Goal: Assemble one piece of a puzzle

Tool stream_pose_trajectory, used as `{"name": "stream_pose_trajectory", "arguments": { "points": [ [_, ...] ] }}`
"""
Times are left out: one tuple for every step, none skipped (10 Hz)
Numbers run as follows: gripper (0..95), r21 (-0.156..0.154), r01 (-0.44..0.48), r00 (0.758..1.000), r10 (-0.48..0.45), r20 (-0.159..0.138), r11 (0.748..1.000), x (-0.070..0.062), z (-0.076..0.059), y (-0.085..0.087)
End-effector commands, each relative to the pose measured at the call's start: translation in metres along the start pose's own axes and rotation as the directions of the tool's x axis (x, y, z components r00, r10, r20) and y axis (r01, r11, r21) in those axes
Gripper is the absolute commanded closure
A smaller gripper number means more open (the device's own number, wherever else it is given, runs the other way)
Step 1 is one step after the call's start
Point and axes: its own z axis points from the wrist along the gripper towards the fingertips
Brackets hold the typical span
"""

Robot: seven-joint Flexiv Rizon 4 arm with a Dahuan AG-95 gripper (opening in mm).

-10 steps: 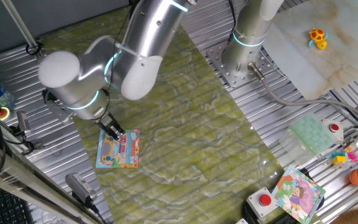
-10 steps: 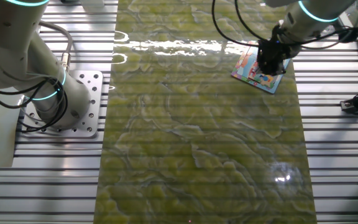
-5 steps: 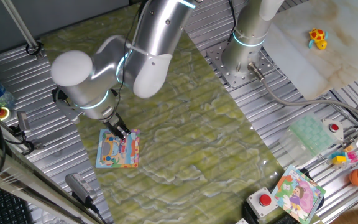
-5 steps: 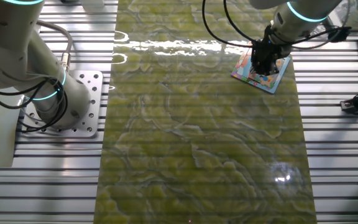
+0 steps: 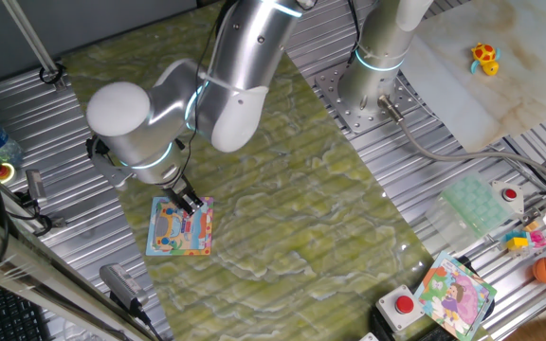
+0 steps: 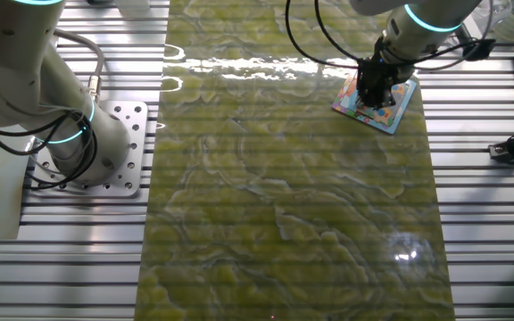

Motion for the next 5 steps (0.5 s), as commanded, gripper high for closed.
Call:
{"name": "stream_pose_trajectory", "arguments": {
  "points": [
    [95.0,0.001,-0.004,1.000,0.004,-0.001,1.000,0.0010,-0.0005,0.0009],
    [95.0,0.001,-0.004,1.000,0.004,-0.001,1.000,0.0011,0.0000,0.0009],
    [95.0,0.000,-0.004,1.000,0.004,0.002,1.000,0.0009,0.0008,0.0007],
    [95.0,-0.001,-0.006,1.000,0.006,0.002,1.000,0.0006,0.0006,0.0010],
    [95.0,-0.002,-0.009,1.000,0.009,0.003,1.000,-0.0005,-0.0003,0.0017]
  ]
}}
